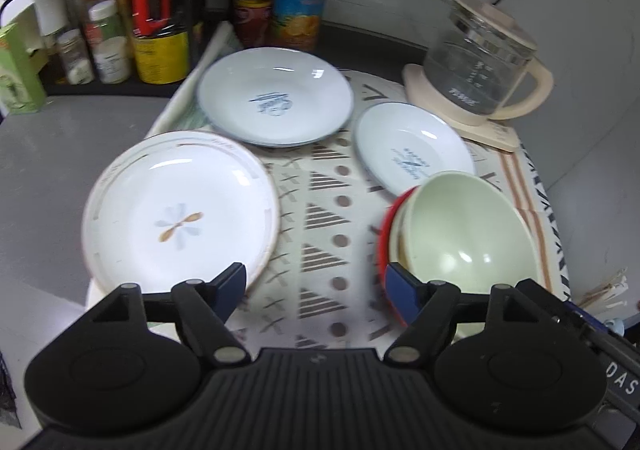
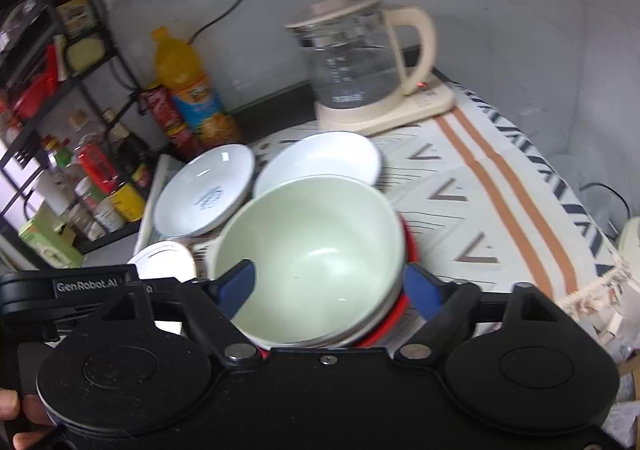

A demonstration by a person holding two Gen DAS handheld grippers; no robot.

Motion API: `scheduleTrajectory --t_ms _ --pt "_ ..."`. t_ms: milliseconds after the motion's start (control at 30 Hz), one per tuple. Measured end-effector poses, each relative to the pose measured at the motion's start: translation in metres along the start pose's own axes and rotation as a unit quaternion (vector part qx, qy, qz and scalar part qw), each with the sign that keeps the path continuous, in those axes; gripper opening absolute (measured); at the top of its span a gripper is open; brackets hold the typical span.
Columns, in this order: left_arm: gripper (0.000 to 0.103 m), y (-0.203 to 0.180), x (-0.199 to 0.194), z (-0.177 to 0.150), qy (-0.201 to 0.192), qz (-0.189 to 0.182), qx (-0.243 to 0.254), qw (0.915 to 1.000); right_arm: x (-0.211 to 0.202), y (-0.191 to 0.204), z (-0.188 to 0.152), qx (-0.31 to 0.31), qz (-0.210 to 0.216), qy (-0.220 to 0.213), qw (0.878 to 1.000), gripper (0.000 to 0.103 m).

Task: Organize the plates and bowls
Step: 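Open both grippers and withdraw from the bowl stack, then move both tools to the white 'Sweet' plate and grip its rim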

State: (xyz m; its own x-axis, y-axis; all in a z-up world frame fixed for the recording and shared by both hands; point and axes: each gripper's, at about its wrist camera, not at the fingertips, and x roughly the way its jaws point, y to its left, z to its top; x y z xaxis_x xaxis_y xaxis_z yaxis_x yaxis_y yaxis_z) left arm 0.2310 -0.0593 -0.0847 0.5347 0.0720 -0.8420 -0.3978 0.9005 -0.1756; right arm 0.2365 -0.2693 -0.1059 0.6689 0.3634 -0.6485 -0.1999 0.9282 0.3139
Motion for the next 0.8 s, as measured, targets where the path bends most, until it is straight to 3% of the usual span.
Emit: scheduleTrajectory --t_ms 167,367,800 --pt "0.081 0.027 -0.009 -0.006 -0.005 0.024 -0.019 0.9995 0.002 0.023 -0.004 -0.026 0.015 -0.001 1.0 0.096" --pt "0.081 0.056 -0.014 -0.007 -0.01 0.046 -0.041 0.9981 0.009 0.049 -0.009 -0.059 0.045 0.002 0.997 0.101" --pt "0.081 0.111 -0.005 0.005 -0.005 0.049 -0.062 0.9969 0.028 0.103 -0.019 -0.113 0.078 0.034 0.99 0.101"
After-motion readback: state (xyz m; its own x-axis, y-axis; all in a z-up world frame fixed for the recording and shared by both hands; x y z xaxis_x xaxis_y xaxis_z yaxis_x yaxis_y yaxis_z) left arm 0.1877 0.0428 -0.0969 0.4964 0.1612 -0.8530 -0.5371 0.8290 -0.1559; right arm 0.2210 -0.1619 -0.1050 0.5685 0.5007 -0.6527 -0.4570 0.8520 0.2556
